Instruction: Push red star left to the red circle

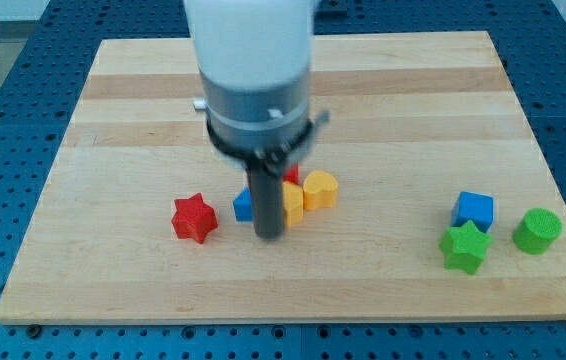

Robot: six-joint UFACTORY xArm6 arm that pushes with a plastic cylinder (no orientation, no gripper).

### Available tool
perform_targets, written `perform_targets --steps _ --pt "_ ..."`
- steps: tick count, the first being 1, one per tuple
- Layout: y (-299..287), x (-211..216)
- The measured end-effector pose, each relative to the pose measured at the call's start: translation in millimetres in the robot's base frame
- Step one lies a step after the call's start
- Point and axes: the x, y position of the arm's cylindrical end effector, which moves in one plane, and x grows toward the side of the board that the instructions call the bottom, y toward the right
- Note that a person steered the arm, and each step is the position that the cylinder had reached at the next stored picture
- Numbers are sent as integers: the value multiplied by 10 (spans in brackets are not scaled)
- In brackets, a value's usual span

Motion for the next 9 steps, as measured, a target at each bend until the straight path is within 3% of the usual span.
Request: perform_targets --steps 1,2,3,4,6,7,8,9 --pt "-266 -339" --pt "-335 -339" --pt "-686 -885" --pt "-747 -941" --pt "-1535 -534" --pt "-1626 -450" --pt "-1278 14" --pt "-1278 31"
